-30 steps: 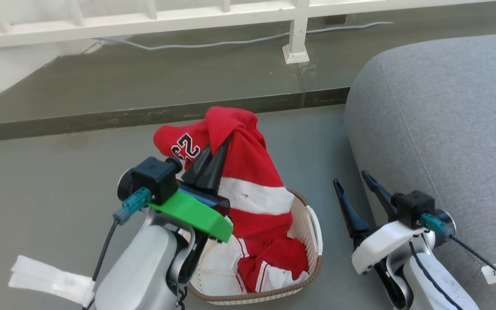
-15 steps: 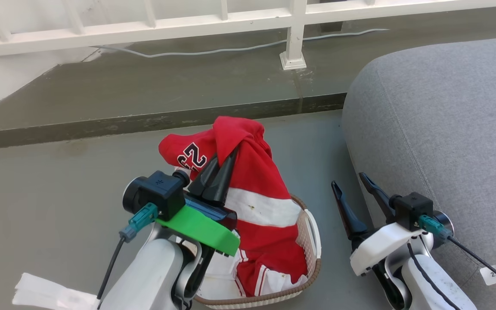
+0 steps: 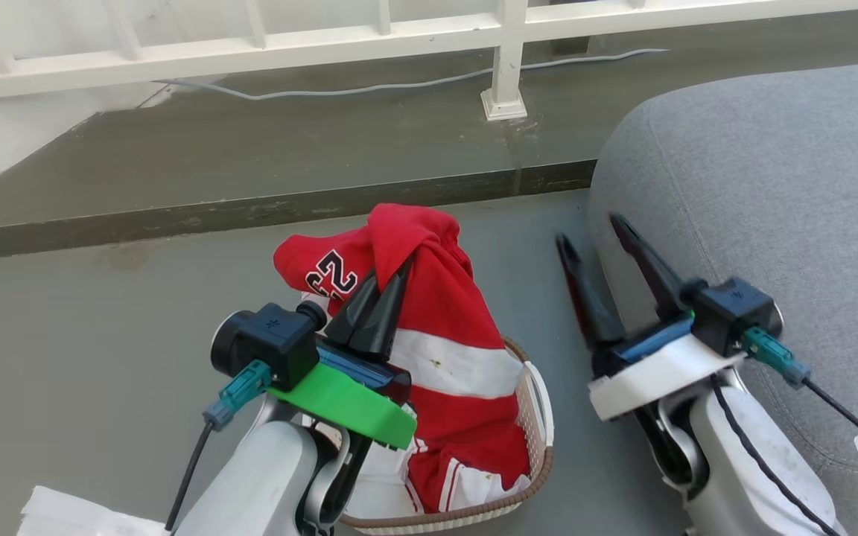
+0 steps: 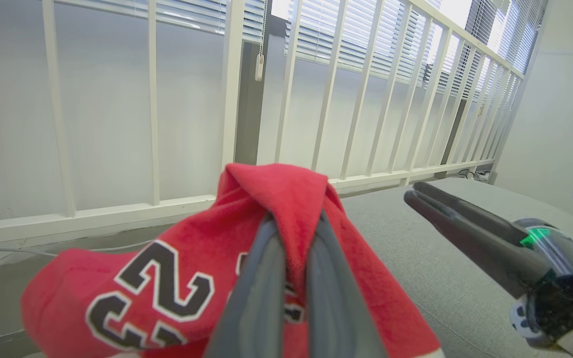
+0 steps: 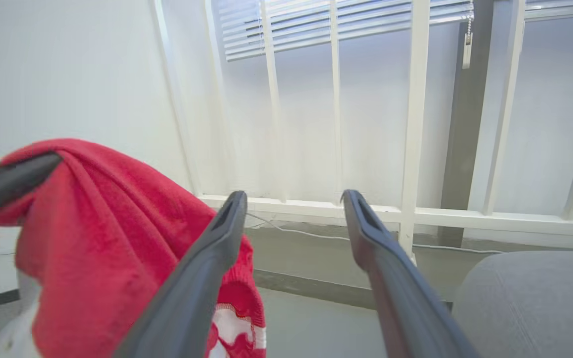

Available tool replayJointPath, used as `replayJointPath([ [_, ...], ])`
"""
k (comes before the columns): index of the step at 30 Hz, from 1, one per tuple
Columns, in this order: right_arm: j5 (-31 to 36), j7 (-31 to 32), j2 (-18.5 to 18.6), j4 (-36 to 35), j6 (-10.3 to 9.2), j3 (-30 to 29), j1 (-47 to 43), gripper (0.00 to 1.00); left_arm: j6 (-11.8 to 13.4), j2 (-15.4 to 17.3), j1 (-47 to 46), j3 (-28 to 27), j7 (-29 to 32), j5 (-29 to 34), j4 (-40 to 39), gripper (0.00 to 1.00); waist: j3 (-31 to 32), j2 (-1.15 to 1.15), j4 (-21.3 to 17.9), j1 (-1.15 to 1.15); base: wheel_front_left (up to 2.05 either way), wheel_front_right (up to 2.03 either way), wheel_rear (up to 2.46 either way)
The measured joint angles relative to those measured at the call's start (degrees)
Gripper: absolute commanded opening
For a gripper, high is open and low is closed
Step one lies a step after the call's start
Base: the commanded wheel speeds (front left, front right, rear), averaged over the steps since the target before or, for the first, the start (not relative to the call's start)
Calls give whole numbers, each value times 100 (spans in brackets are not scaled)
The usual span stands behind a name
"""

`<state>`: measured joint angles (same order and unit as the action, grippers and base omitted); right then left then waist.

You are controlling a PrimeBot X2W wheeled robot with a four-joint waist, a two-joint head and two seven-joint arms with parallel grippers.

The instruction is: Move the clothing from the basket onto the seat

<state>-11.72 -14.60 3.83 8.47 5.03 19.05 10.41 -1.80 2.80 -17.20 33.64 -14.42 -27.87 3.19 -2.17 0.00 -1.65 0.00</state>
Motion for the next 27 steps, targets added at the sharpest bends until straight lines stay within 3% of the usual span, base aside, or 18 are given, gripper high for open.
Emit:
replayJointPath([
  [9,-326,2,-26,-726,153,889,50,100,29,14,36,1,0,40,-85,0,11,0,5,0,0,0,0],
  [15,-550,291,-25,-636,169,1489,-265,100,29,16,38,43,0,75,-205,0,0,0,34,0,0,0,0],
  [27,-598,489,-24,-283,203,1896,-254,100,4,16,37,258,2,102,-372,0,-24,0,92,0,0,0,0],
])
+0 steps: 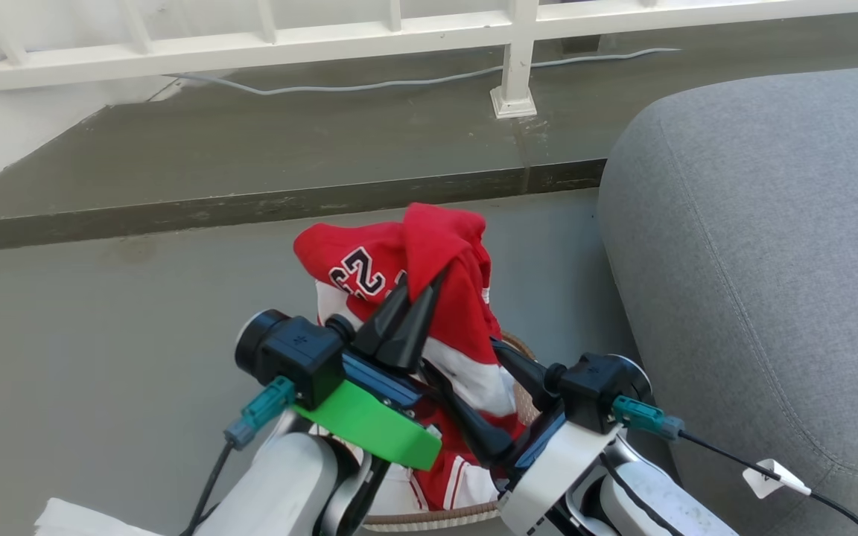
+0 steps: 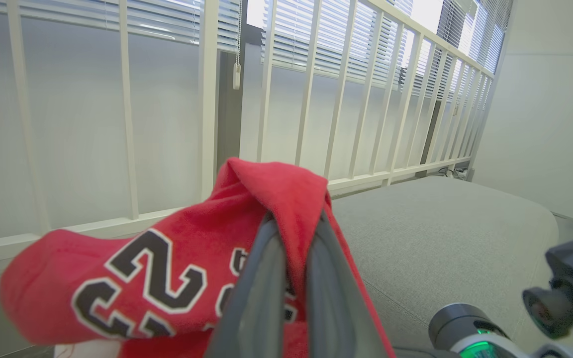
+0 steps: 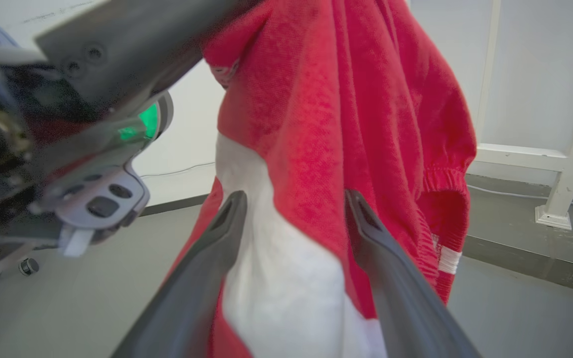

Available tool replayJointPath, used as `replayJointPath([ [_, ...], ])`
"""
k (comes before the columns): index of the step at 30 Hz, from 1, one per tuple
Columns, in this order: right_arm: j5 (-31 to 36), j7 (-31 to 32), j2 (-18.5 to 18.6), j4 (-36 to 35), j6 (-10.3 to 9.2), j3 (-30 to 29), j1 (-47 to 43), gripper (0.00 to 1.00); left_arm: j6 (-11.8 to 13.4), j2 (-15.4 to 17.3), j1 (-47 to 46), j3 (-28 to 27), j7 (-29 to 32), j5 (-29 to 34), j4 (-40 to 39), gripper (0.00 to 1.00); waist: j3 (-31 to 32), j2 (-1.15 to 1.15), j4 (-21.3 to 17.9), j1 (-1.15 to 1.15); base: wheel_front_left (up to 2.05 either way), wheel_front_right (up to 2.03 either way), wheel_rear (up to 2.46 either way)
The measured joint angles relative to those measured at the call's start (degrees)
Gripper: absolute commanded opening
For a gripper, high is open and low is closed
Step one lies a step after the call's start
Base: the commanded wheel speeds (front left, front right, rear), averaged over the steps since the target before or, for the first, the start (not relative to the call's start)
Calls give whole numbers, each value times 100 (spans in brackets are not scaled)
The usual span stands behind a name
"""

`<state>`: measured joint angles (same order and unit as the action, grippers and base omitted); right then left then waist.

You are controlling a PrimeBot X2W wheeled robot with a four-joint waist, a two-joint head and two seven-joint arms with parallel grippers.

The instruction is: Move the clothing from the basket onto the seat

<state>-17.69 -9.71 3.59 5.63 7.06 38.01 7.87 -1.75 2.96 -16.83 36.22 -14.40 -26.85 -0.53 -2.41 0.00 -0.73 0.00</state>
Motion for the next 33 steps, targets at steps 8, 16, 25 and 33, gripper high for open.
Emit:
replayJointPath([
  [8,-118,16,1,282,0,56,209,0,-112,0,0,136,8,32,-44,0,-8,0,60,0,0,0,0],
  [16,-319,-14,0,423,0,68,261,0,-129,1,0,211,8,32,-70,100,-6,0,95,0,0,0,0],
  [25,-367,-181,0,510,-1,-209,560,0,-141,15,0,261,7,36,-176,100,-42,0,65,0,0,0,0],
  [33,-405,-244,59,675,-129,-634,716,0,-205,250,1,386,164,93,-154,100,-84,0,20,0,0,0,0],
])
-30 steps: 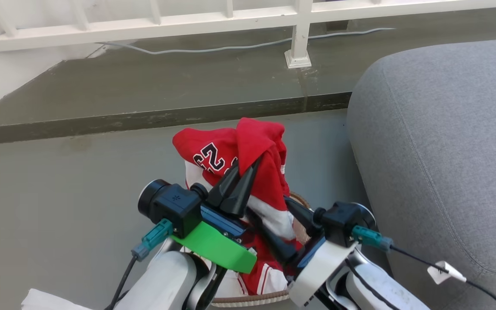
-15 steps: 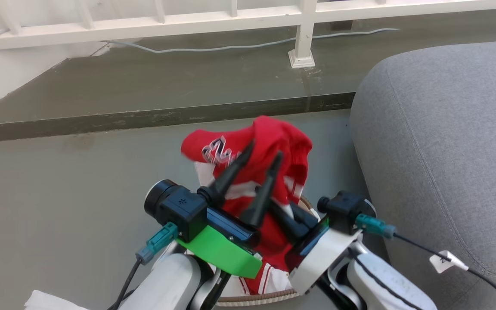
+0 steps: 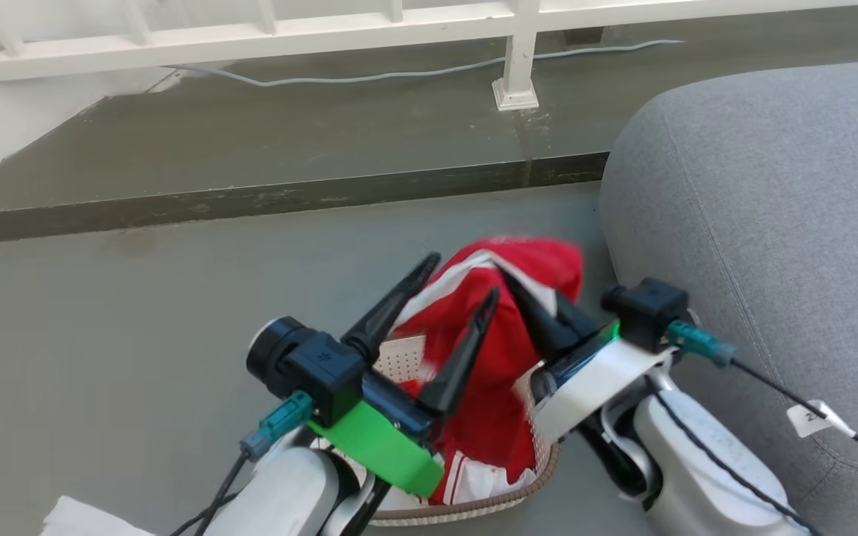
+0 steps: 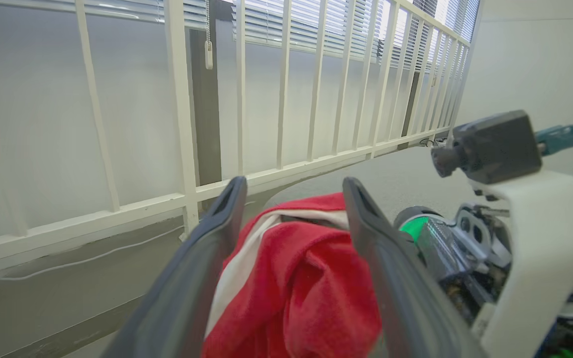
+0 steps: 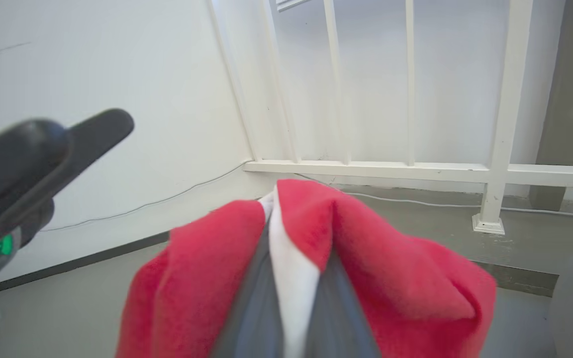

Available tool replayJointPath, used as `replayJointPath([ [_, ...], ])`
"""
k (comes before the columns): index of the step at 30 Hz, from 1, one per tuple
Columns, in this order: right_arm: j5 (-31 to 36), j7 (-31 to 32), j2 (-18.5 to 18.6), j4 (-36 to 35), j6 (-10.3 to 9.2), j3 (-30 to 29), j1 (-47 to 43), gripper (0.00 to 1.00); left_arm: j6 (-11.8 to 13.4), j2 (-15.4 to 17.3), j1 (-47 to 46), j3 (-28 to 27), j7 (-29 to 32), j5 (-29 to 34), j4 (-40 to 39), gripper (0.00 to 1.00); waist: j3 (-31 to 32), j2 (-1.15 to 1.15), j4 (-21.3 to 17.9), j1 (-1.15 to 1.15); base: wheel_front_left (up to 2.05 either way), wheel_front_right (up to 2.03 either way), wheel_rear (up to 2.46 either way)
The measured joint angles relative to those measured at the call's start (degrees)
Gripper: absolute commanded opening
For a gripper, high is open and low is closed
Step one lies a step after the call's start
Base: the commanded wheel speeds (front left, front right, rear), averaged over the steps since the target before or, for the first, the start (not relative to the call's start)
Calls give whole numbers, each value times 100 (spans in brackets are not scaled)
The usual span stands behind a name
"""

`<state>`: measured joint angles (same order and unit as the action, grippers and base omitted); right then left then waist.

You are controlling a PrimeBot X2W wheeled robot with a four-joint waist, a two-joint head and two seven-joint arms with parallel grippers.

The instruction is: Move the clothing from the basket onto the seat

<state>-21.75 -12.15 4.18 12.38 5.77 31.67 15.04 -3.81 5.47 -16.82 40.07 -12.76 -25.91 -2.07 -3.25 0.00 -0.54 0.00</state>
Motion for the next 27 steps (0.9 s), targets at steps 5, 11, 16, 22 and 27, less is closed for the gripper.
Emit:
replayJointPath([
  [5,-3,-44,122,105,-158,-248,7,0,-29,144,9,103,143,144,38,100,-44,0,-64,0,0,0,0],
  [11,-97,-100,220,230,-297,-576,6,0,-74,312,30,240,264,259,116,100,-104,0,-167,0,0,0,0],
  [16,-191,-118,316,314,-410,-782,2,0,-99,385,82,345,333,307,123,100,-160,0,-266,0,0,0,0],
  [22,-216,-152,314,343,-447,-902,-1,0,-119,471,106,461,441,355,118,100,-245,0,-430,0,0,0,0],
  [27,-252,-152,296,363,-465,-927,-2,0,-123,500,105,482,501,508,99,100,-340,0,-597,0,0,0,0],
])
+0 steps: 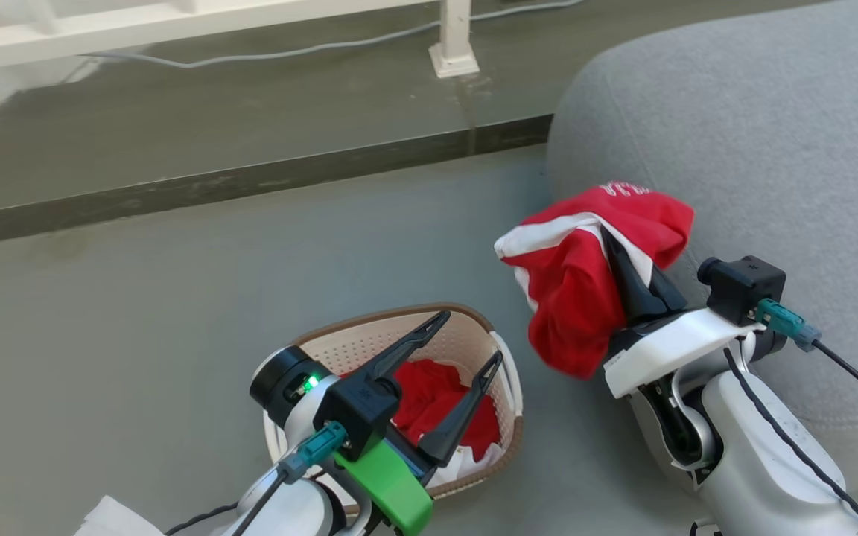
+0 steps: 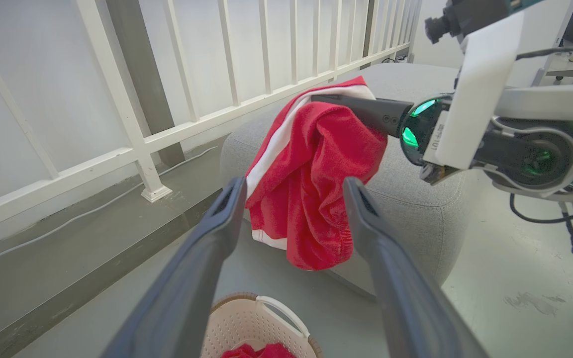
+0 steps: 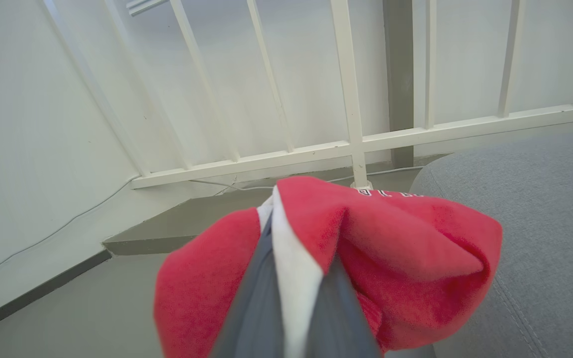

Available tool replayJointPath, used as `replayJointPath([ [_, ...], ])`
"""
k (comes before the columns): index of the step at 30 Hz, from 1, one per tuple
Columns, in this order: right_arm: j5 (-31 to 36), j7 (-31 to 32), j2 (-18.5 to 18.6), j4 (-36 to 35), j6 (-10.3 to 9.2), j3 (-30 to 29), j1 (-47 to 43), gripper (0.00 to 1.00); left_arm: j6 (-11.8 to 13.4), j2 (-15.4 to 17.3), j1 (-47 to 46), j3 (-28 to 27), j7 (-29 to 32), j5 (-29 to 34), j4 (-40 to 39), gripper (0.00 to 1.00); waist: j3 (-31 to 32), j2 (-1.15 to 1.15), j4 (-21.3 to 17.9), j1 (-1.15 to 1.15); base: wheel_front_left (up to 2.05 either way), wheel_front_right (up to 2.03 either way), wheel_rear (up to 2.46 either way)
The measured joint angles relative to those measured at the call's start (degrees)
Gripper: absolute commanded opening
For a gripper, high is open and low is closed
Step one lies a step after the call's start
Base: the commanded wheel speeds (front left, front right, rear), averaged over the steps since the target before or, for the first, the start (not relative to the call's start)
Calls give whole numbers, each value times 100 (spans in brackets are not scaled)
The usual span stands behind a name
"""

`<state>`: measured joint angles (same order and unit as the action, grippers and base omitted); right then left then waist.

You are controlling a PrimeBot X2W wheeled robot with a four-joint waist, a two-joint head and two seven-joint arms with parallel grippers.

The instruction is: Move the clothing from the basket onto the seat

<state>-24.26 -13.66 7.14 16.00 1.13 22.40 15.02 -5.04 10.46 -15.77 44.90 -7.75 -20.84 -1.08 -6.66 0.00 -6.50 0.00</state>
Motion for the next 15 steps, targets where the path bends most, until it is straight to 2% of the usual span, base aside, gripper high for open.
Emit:
replayJointPath([
  [15,-53,-57,-40,5,-31,-312,8,0,-1,147,-18,15,190,105,-145,100,-425,0,-624,0,0,0,0],
])
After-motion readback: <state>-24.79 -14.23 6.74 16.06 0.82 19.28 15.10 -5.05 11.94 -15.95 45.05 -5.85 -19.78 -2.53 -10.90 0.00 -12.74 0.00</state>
